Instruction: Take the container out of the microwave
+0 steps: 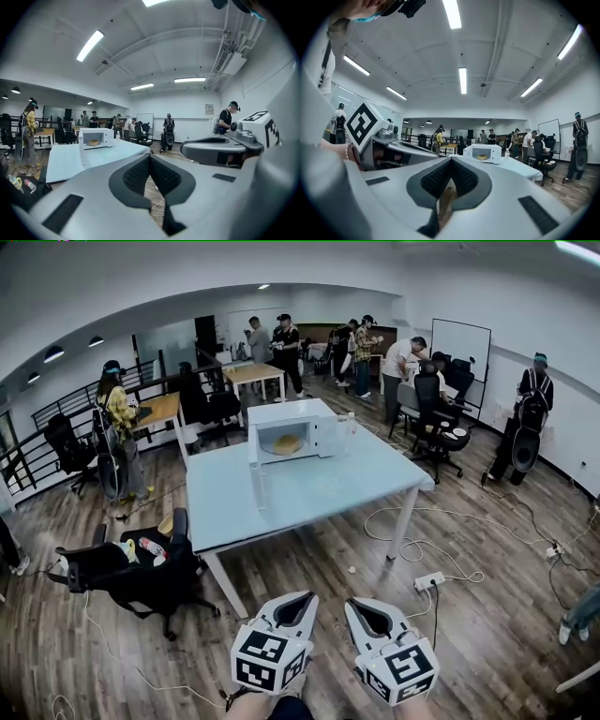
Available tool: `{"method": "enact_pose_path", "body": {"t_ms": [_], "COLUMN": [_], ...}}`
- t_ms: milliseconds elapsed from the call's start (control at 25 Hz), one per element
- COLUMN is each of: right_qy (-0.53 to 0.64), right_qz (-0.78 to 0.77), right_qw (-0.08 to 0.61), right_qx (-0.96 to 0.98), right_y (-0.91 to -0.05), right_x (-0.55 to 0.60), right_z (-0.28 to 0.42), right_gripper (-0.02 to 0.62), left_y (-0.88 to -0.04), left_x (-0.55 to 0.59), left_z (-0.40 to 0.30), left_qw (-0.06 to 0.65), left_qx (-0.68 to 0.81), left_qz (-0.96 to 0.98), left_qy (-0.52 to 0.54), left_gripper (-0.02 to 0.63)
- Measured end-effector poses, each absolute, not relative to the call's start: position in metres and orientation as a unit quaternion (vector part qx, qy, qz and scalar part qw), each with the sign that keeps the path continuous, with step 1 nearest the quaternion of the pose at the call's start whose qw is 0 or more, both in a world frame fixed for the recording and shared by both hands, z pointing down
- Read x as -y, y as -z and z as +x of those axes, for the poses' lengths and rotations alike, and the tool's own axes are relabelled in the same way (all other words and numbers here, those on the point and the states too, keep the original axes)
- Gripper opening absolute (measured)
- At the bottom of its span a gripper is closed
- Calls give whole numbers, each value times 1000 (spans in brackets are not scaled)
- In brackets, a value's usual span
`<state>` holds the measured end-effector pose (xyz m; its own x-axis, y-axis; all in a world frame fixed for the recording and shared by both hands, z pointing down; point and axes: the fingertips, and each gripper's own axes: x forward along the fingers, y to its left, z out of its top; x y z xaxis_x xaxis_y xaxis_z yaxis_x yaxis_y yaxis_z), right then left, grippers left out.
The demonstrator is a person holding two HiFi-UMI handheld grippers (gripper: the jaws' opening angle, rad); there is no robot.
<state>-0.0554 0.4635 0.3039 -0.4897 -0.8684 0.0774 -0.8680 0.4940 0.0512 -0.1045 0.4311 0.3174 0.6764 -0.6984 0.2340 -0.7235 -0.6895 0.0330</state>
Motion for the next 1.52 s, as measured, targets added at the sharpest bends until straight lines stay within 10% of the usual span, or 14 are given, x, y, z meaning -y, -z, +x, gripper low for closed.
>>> {"method": "enact_pose_path", "body": {"t_ms": [1520], "right_qy": [-33], "right_qz": [540], "right_qw": [45], "right_qx": [840], "right_y": [-341], "right_x": [-164], "right_z": [-53], "right_gripper": [9], "left_y": [-364], "left_x": [-141], "left_z": [-104], "left_qw": [88], "left_qx": [319], "left_qz": [936], "left_qy": [-124], "left_gripper": [14]}}
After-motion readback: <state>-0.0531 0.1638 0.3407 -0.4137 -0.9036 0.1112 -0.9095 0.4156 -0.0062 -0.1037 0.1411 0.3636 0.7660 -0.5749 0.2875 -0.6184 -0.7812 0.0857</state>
